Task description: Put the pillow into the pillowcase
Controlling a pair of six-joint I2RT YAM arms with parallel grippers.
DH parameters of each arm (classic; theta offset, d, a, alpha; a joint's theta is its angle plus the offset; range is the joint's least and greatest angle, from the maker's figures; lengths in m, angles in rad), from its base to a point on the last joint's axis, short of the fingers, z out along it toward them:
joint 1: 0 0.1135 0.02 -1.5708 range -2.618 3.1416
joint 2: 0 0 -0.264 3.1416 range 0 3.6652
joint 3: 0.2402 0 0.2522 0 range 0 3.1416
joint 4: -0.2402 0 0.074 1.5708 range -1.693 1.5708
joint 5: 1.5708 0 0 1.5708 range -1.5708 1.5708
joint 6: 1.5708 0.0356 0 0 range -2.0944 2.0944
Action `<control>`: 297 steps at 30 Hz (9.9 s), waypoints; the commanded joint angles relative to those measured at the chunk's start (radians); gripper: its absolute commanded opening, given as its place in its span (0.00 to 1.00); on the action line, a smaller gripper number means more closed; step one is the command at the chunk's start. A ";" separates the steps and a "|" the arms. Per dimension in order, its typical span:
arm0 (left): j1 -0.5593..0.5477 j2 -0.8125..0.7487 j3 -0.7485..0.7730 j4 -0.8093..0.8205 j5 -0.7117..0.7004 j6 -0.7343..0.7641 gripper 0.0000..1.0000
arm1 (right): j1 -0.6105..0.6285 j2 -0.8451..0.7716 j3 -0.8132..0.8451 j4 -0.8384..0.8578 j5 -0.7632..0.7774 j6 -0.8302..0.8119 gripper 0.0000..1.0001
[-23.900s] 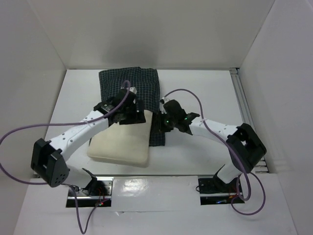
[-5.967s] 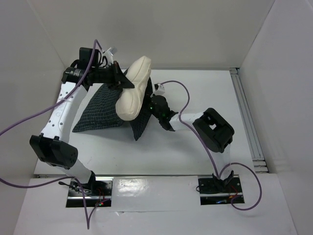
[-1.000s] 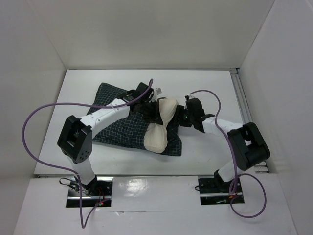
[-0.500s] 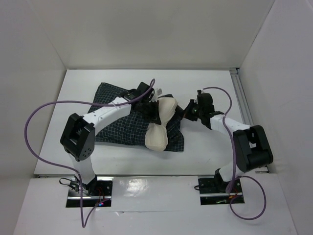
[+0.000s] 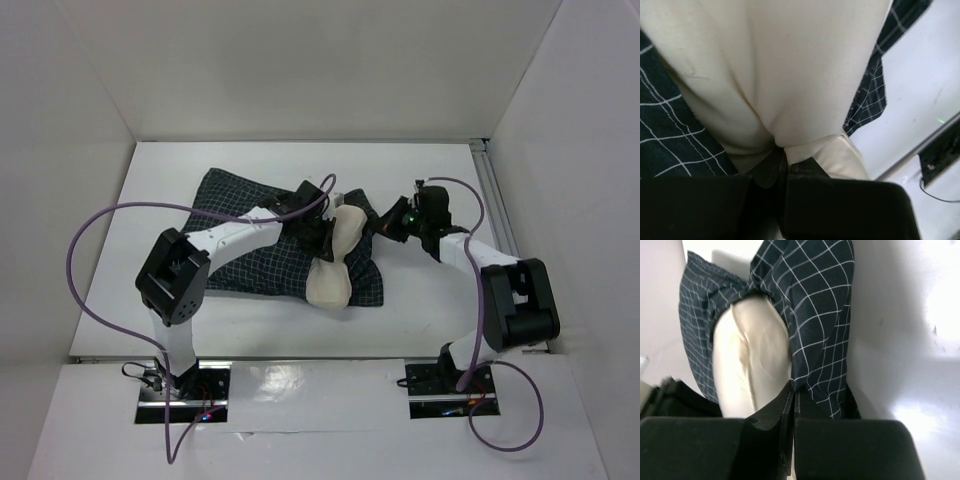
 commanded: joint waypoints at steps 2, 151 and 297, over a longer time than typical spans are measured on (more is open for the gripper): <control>-0.022 0.047 -0.107 -0.275 -0.057 0.104 0.00 | -0.093 0.070 0.204 0.212 0.101 0.022 0.00; 0.196 -0.019 0.182 -0.131 0.160 -0.256 0.35 | 0.518 -0.278 -0.014 -0.103 0.279 -0.428 0.00; 0.719 -0.234 -0.340 0.092 -0.049 -0.306 0.68 | 0.515 -0.310 -0.080 -0.376 0.304 -0.061 1.00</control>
